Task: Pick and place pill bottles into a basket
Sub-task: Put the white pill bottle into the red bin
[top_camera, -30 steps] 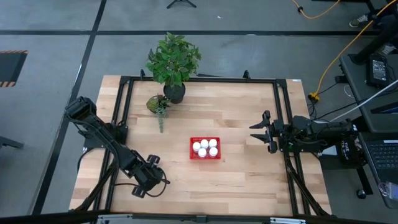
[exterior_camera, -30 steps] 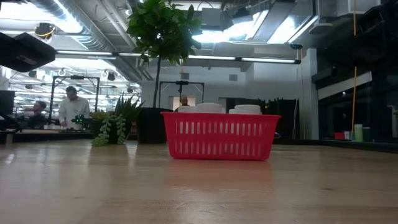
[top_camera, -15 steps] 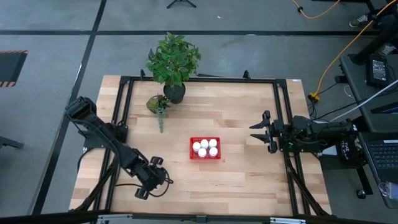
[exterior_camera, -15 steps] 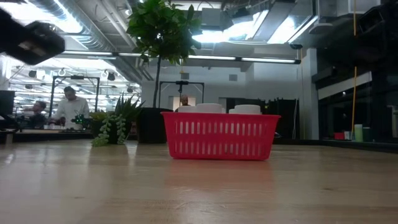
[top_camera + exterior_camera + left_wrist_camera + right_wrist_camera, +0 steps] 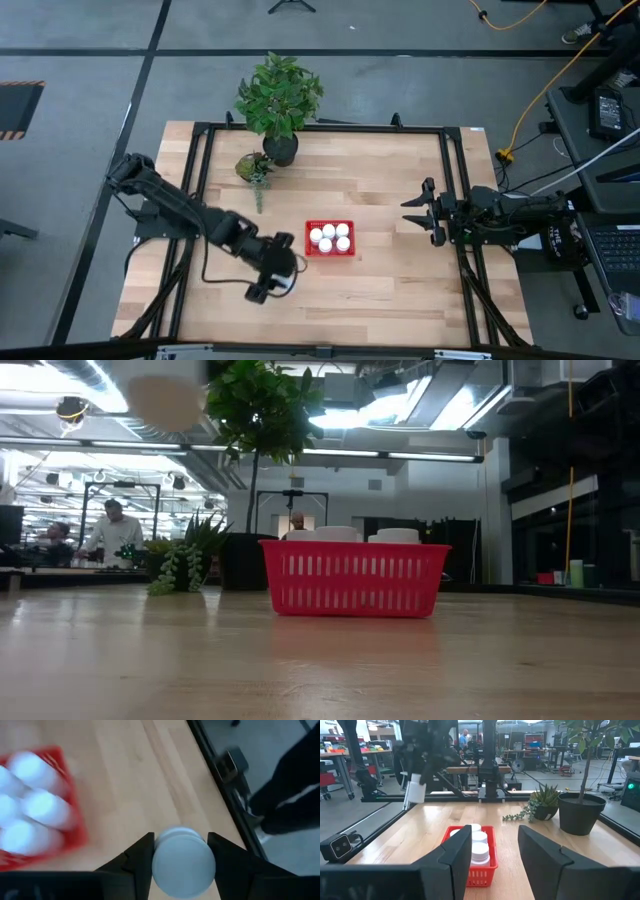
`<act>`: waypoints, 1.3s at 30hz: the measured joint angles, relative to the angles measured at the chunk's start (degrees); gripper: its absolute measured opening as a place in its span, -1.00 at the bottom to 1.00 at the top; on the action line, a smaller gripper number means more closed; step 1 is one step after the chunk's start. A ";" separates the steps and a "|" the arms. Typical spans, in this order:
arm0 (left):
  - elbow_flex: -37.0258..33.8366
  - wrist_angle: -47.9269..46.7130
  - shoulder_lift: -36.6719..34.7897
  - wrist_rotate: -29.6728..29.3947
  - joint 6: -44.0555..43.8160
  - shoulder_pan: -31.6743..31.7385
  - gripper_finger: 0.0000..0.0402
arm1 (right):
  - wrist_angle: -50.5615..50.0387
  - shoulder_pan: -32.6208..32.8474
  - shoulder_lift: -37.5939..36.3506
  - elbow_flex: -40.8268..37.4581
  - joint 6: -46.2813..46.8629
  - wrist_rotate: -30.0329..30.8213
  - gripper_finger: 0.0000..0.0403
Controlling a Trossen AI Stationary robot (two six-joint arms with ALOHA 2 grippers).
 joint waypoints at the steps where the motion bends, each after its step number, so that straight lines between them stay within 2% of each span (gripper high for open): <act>1: 1.13 -0.47 0.00 0.00 1.27 1.14 -0.21 | -0.02 -0.02 0.00 0.00 0.00 0.00 -0.19; 6: 4.79 -2.33 0.00 0.04 7.79 6.26 -0.21 | -0.01 -0.01 0.00 0.00 0.00 0.00 -0.19; 11: 5.07 -2.46 0.26 2.57 14.93 10.22 -0.21 | -0.01 0.00 0.00 0.00 0.00 0.00 -0.19; 23: 5.05 -3.23 7.45 3.34 27.02 15.74 -0.21 | 0.00 0.00 0.00 0.00 0.00 0.02 -0.19; 39: 5.05 -1.62 10.86 5.16 31.27 17.02 -0.21 | 0.00 0.00 0.00 0.00 0.00 0.07 -0.19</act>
